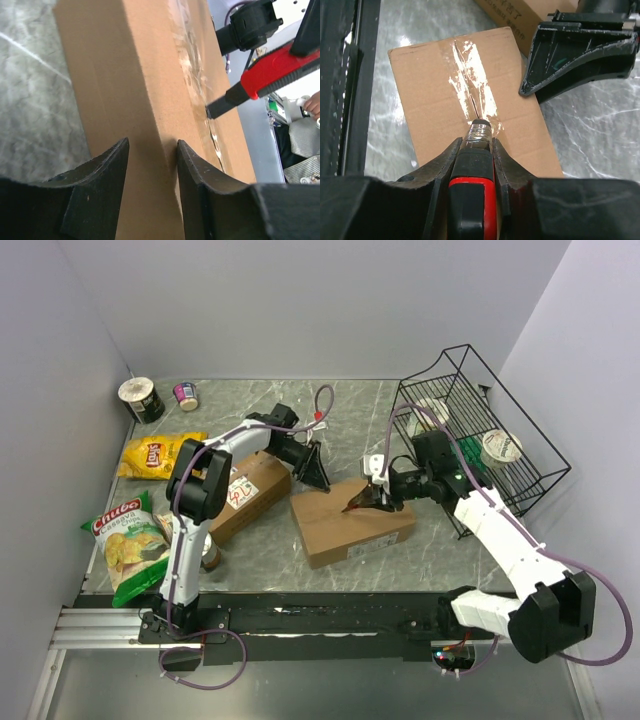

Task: Unpack the express box
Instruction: Cut the express box at the center of the board.

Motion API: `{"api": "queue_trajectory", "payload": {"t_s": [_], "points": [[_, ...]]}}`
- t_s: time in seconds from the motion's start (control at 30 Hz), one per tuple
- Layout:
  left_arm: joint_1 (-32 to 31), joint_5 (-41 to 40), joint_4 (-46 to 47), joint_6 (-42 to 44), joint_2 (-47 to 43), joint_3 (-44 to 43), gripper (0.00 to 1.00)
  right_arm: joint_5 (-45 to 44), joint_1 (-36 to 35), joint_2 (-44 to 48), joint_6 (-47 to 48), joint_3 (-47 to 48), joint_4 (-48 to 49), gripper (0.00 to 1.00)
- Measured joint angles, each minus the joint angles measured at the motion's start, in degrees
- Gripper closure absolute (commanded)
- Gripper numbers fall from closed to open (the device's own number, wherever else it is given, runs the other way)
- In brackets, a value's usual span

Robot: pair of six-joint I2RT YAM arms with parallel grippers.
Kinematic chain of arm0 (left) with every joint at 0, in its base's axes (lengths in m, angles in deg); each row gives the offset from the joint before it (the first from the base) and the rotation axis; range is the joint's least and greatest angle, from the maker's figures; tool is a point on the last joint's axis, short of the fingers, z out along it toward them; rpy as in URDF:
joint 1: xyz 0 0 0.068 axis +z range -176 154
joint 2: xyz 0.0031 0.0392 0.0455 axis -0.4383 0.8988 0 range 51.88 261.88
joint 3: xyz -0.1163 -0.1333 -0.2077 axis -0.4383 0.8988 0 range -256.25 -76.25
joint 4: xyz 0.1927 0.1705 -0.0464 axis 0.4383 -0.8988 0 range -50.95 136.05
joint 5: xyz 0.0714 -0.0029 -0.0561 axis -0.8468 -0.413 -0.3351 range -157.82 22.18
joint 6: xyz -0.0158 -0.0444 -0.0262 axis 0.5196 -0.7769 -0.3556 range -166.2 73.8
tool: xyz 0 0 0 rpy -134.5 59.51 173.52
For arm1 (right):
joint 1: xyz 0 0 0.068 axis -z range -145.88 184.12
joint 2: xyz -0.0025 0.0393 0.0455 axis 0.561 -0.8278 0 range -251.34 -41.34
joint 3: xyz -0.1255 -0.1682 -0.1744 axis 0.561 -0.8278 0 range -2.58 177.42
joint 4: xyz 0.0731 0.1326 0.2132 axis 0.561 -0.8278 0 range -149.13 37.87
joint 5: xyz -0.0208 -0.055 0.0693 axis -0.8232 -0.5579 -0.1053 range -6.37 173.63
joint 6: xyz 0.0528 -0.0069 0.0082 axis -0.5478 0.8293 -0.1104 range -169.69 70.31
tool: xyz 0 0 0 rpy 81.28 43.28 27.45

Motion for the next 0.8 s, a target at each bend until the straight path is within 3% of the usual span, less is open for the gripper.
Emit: {"api": "queue_trajectory", "payload": {"t_s": [0.07, 0.13, 0.23, 0.5, 0.57, 0.67, 0.73, 0.8], "points": [[-0.5, 0.2, -0.3, 0.4, 0.0, -0.1, 0.51, 0.5, 0.6, 0.7, 2.7, -0.1, -1.6, 1.0], [-0.5, 0.3, -0.5, 0.9, 0.1, -0.2, 0.37, 0.9, 0.8, 0.5, 4.2, -0.1, -2.4, 1.0], [-0.3, -1.4, 0.1, 1.7, 0.1, -0.4, 0.25, 1.4, 0.8, -0.1, 4.2, 0.5, -3.0, 1.0], [3.5, -8.0, 1.6, 0.7, -5.4, 1.7, 0.16, -1.4, -2.7, -1.6, -0.3, 2.4, -3.0, 1.0], [4.5, -10.4, 3.7, 1.0, -11.4, 7.8, 0.12, -2.2, -3.7, -1.6, -2.3, 2.6, -2.5, 1.0], [4.2, -16.6, 13.4, 0.0, -29.4, 27.3, 0.1, -3.2, -4.2, -1.6, -5.2, 2.6, -1.6, 1.0], [1.0, -21.3, 21.0, 0.0, -44.7, 40.4, 0.1, -3.9, -4.2, -1.6, -7.1, 2.6, -1.0, 1.0], [-4.3, -24.4, 27.3, 0.4, -54.4, 47.7, 0.09, -4.4, -4.3, -1.7, -8.7, 2.6, -0.4, 1.0]]}}
